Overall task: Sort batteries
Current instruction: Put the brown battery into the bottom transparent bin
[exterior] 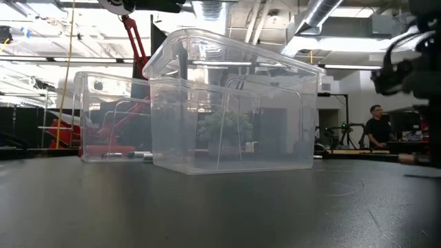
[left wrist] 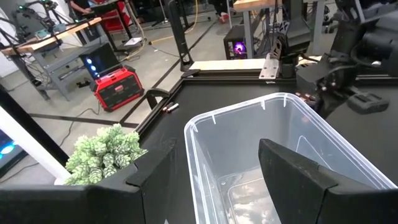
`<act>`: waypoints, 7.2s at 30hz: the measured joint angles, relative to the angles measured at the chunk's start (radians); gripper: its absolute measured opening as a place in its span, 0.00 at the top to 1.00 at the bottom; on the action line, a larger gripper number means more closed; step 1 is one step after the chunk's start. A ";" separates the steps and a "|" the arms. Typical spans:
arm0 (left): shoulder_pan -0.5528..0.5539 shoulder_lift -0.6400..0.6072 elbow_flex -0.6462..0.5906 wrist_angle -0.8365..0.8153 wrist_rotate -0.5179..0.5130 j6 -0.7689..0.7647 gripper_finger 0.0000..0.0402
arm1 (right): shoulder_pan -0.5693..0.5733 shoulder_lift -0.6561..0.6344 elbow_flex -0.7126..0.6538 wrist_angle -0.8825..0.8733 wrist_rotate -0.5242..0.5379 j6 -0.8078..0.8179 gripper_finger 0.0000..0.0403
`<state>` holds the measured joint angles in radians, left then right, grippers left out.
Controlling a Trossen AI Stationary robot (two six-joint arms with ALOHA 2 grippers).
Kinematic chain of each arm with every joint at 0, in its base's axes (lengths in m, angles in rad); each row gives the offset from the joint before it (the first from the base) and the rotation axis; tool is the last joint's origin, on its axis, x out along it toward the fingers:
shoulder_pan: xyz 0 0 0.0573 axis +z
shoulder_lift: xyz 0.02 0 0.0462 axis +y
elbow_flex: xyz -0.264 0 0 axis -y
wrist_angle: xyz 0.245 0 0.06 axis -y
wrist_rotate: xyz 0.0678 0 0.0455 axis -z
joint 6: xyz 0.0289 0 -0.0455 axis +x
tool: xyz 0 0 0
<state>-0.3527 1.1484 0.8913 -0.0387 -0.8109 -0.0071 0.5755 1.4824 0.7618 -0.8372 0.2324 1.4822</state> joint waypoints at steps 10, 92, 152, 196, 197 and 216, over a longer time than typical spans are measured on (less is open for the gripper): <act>0.000 0.000 0.000 0.000 0.000 0.003 0.45 | 0.034 -0.162 0.069 -0.013 0.066 -0.238 0.96; 0.006 0.000 0.000 -0.001 0.000 0.003 0.45 | 0.209 -0.300 0.013 -0.283 0.134 0.328 0.46; 0.006 0.000 0.000 0.000 0.000 -0.012 0.45 | 0.193 0.151 0.117 -0.103 0.101 0.254 0.94; 0.006 0.000 0.000 0.000 0.000 -0.023 0.45 | -0.175 -0.062 0.393 0.195 0.467 -1.035 0.92; 0.006 0.000 0.000 0.000 0.000 -0.023 0.45 | -0.193 -0.062 0.392 0.195 0.467 -1.039 0.90; 0.006 0.000 0.000 -0.001 0.000 -0.009 0.45 | -0.107 -0.137 0.392 -0.269 0.455 -0.649 0.42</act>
<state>-0.3463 1.1481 0.8917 -0.0399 -0.8112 -0.0161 0.4681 1.3457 1.1542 -1.1063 0.6877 0.8336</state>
